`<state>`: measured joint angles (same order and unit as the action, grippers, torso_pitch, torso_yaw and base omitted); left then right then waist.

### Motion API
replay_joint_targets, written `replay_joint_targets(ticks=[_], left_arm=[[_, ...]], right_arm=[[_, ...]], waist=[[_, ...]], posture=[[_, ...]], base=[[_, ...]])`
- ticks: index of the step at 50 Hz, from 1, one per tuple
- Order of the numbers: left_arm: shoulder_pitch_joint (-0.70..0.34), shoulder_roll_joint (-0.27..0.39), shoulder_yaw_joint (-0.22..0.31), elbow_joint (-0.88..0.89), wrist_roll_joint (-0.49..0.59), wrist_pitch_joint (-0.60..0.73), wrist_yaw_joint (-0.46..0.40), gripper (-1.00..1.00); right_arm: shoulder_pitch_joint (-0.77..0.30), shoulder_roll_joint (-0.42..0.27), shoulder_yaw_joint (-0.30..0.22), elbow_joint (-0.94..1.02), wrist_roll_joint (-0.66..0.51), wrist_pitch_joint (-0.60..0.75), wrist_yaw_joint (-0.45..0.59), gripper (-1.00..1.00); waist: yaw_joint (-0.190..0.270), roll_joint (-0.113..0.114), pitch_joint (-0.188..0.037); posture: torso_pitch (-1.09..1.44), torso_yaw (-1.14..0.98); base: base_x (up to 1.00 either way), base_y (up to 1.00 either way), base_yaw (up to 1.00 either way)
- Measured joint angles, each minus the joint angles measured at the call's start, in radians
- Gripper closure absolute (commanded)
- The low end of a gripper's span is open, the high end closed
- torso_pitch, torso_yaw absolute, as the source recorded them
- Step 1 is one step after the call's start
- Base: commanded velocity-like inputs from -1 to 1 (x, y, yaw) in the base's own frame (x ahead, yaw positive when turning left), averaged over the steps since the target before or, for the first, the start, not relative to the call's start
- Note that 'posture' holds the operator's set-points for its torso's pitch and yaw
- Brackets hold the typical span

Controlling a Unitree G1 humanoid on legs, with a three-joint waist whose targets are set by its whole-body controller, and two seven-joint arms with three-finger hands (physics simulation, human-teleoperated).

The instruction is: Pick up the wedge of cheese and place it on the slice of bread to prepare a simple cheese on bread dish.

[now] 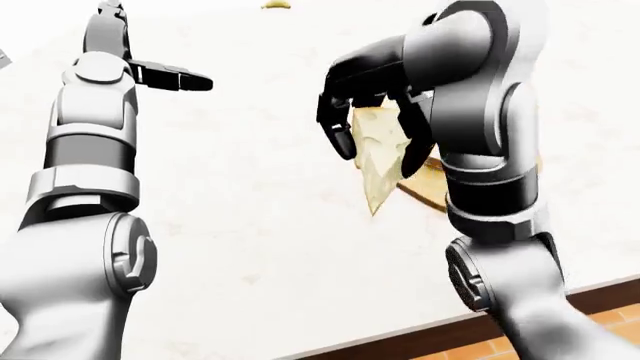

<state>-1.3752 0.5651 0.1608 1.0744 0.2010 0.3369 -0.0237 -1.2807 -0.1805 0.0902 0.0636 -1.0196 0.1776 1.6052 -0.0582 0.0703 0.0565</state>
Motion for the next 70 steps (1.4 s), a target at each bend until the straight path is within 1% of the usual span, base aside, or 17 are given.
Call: replay_joint_targets(ticks=[4, 8, 11, 16, 19, 23, 27, 34, 41, 45, 57, 62, 70], left_arm=[[0.003, -0.003, -0.002, -0.008, -0.001, 0.002, -0.003, -1.00], [0.005, 0.003, 0.001, -0.008, -0.001, 0.004, -0.003, -1.00], [0.002, 0.005, 0.001, -0.007, 0.001, 0.004, -0.002, -1.00], [-0.002, 0.004, 0.000, -0.004, 0.001, 0.002, -0.004, -1.00], [-0.001, 0.006, 0.001, -0.002, 0.001, 0.002, -0.004, -1.00], [0.002, 0.002, 0.000, -0.001, 0.002, 0.000, -0.002, -1.00], [0.002, 0.001, -0.001, -0.001, 0.002, -0.001, -0.001, -1.00], [0.006, 0.000, 0.000, 0.001, 0.002, -0.004, 0.000, -1.00], [0.007, 0.000, 0.001, 0.001, 0.002, -0.002, 0.002, -1.00], [0.006, -0.005, -0.001, -0.001, 0.002, -0.001, 0.003, -1.00], [0.012, -0.008, -0.003, -0.028, 0.003, 0.011, -0.004, -1.00], [0.015, -0.003, 0.000, -0.024, 0.003, 0.010, -0.006, -1.00], [0.013, 0.002, 0.001, -0.016, 0.004, 0.004, -0.007, -1.00]], right_arm=[[-0.113, -0.034, -0.060, 0.202, -0.046, -0.039, -0.100, 1.00], [-0.176, -0.075, -0.086, 0.350, -0.081, -0.047, -0.195, 1.00], [-0.216, -0.102, -0.091, 0.465, -0.089, -0.060, -0.268, 1.00], [-0.308, -0.153, -0.111, 0.711, -0.087, -0.077, -0.428, 1.00], [-0.336, -0.176, -0.125, 0.803, -0.079, -0.064, -0.507, 1.00], [-0.362, -0.200, -0.116, 0.901, -0.072, -0.041, -0.603, 1.00], [-0.369, -0.226, -0.103, 0.978, -0.075, -0.060, -0.677, 1.00], [-0.392, -0.277, -0.091, 1.105, -0.088, -0.099, -0.773, 1.00], [-0.409, -0.314, -0.108, 1.188, -0.091, -0.093, -0.843, 1.00], [-0.411, -0.320, -0.115, 1.202, -0.080, -0.084, -0.868, 1.00], [-0.372, -0.340, -0.127, 1.251, -0.039, -0.070, -0.935, 1.00], [-0.353, -0.347, -0.115, 1.262, -0.040, -0.070, -0.956, 1.00], [-0.332, -0.350, -0.094, 1.281, -0.076, -0.090, -0.984, 1.00]], waist=[[-0.001, 0.000, -0.002], [-0.002, -0.003, -0.005], [-0.001, -0.003, -0.004], [0.003, -0.005, -0.002], [0.004, -0.007, -0.002], [0.008, -0.009, -0.002], [0.012, -0.013, -0.001], [0.020, -0.018, -0.001], [0.027, -0.023, -0.001], [0.031, -0.028, -0.003], [0.044, -0.042, -0.004], [0.046, -0.045, -0.007], [0.048, -0.046, -0.008]], posture=[[0.00, 0.00], [0.00, 0.00], [0.00, 0.00], [0.00, 0.00], [0.00, 0.00], [0.00, 0.00], [0.00, 0.00], [0.00, 0.00], [0.00, 0.00], [0.00, 0.00], [0.00, 0.00], [0.00, 0.00], [0.00, 0.00]], base=[[0.00, 0.00, 0.00], [0.00, 0.00, 0.00], [0.00, 0.00, 0.00], [0.00, 0.00, 0.00], [0.00, 0.00, 0.00], [0.00, 0.00, 0.00], [0.00, 0.00, 0.00], [0.00, 0.00, 0.00], [0.00, 0.00, 0.00], [0.00, 0.00, 0.00], [0.00, 0.00, 0.00], [0.00, 0.00, 0.00], [0.00, 0.00, 0.00]])
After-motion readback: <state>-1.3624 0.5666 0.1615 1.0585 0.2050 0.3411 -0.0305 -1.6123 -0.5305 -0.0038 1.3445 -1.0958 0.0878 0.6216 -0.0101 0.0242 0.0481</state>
